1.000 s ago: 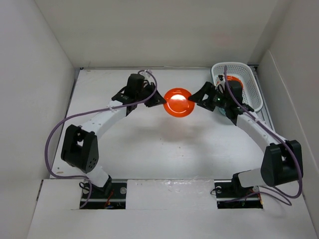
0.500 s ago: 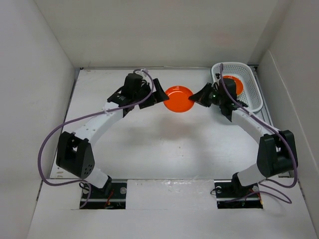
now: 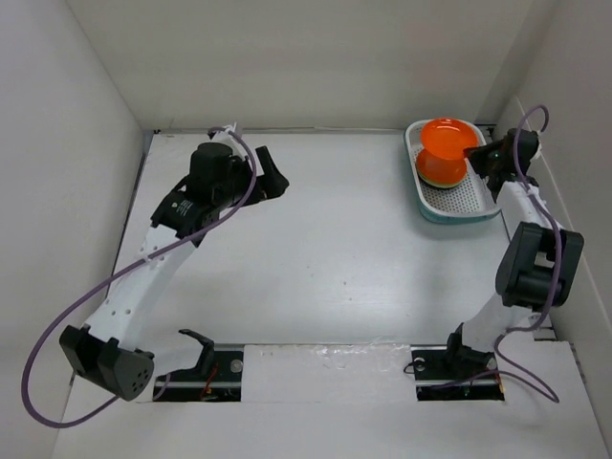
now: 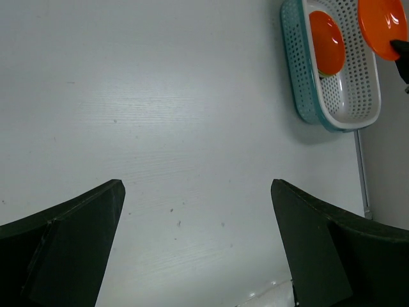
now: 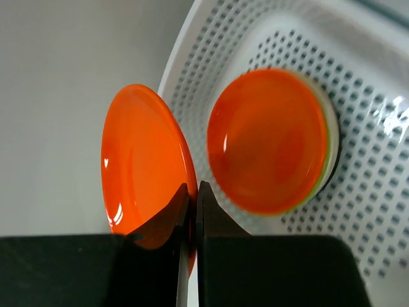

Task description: Place the plates into the plastic bin on the countertop

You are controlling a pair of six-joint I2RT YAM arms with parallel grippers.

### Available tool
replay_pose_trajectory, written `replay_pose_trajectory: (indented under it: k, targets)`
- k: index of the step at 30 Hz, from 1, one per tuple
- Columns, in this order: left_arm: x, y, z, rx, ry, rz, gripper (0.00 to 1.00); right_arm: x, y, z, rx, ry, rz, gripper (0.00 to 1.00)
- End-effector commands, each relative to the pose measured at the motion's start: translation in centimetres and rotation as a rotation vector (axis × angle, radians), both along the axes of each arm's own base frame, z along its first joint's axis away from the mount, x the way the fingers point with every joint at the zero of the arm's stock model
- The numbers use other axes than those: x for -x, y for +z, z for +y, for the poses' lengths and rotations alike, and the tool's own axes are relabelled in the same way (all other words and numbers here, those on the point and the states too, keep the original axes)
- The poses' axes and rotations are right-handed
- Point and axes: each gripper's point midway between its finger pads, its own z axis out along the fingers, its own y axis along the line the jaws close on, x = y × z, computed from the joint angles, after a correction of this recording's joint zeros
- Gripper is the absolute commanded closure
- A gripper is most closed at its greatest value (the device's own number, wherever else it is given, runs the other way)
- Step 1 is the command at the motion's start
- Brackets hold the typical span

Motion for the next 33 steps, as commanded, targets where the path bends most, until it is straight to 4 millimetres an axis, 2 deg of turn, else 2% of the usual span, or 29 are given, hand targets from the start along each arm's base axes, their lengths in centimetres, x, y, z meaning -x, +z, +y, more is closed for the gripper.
replay_pose_trajectory:
  k: [1, 2, 3, 4, 5, 6, 8, 12, 13, 15, 16, 17, 18, 20, 21, 22, 24, 25, 26, 28, 29, 30, 33]
  targets:
    - [2.1, 1.4, 0.9, -0.032, -0.035, -0.035, 0.00, -2.7, -0.2, -3.6, 0.003, -0.053, -0.002, 1.00]
    - [2.6, 2.2, 1.2, -0.035, -0.042, -0.069, 0.00, -3.1, -0.8, -3.8, 0.009, -0.048, 0.019, 1.00]
    - [2.9, 2.1, 1.4, -0.042, -0.046, -0.074, 0.00, -3.4, -1.4, -4.4, 0.012, -0.045, 0.034, 1.00]
    - [3.1, 1.8, 1.5, -0.043, -0.047, -0.070, 0.00, -4.0, -1.0, -4.6, 0.016, -0.045, 0.024, 1.00]
    - [3.4, 2.2, 1.7, -0.043, -0.051, -0.094, 0.00, -4.4, -2.6, -4.7, 0.013, -0.041, 0.060, 1.00]
    - [3.6, 2.5, 1.8, -0.040, -0.050, -0.103, 0.00, -4.6, -3.2, -4.8, 0.009, -0.040, 0.075, 1.00]
    - [3.7, 1.5, 2.1, -0.052, -0.042, -0.087, 0.00, -5.3, -4.8, -5.2, 0.000, -0.049, 0.119, 1.00]
    - [3.8, 1.1, 2.1, -0.064, -0.047, -0.083, 0.00, -5.8, -5.8, -4.9, -0.017, -0.024, 0.134, 0.99]
    - [3.8, 1.1, 2.1, -0.064, -0.047, -0.083, 0.00, -6.0, -5.8, -4.3, -0.017, -0.014, 0.134, 0.98]
    - [3.8, 0.6, 2.2, -0.075, -0.052, -0.077, 0.00, -6.0, -5.4, -4.1, -0.002, -0.026, 0.129, 0.80]
    - [3.6, 0.4, 2.1, -0.079, -0.052, -0.069, 0.00, -6.0, -5.6, -3.6, -0.005, -0.017, 0.141, 0.67]
    - [3.5, 0.5, 2.0, -0.075, -0.052, -0.077, 0.00, -5.9, -4.9, -3.6, -0.002, -0.017, 0.129, 0.53]
    - [3.5, 0.5, 2.0, -0.075, -0.052, -0.077, 0.00, -5.9, -4.9, -3.6, -0.002, -0.017, 0.129, 0.33]
    - [3.6, 0.6, 1.9, -0.071, -0.060, -0.076, 0.00, -5.5, -2.6, -3.4, 0.009, -0.018, 0.094, 0.12]
    - [3.6, 0.6, 1.9, -0.071, -0.060, -0.076, 0.00, -5.2, -2.1, -3.5, 0.014, -0.026, 0.088, 0.01]
    - [3.6, 0.6, 1.9, -0.071, -0.060, -0.076, 0.00, -4.5, 0.1, -2.8, 0.029, -0.023, 0.052, 0.01]
    - [3.5, 0.5, 2.0, -0.075, -0.052, -0.077, 0.00, -3.2, 2.0, -2.8, 0.058, -0.065, 0.032, 0.01]
    - [3.5, 0.9, 2.3, -0.080, -0.039, -0.082, 0.00, -2.3, 1.9, -2.3, 0.061, -0.071, 0.056, 0.01]
    - [3.3, 1.4, 2.5, -0.076, -0.018, -0.092, 0.00, -1.4, 4.1, -2.0, 0.088, -0.082, 0.027, 0.01]
    - [3.0, 1.6, 3.1, -0.093, 0.014, -0.096, 0.00, -0.3, 4.8, -2.2, 0.122, -0.123, 0.049, 0.01]
    - [2.9, 2.1, 3.3, -0.094, 0.029, -0.109, 0.00, 0.5, 5.2, -1.5, 0.136, -0.114, 0.072, 0.01]
    - [2.6, 1.6, 3.7, -0.113, 0.051, -0.097, 0.00, 0.9, 4.7, -1.6, 0.146, -0.116, 0.096, 0.01]
    - [2.2, 1.2, 3.9, -0.130, 0.066, -0.083, 0.00, 1.3, 5.0, -0.9, 0.178, -0.069, 0.128, 0.01]
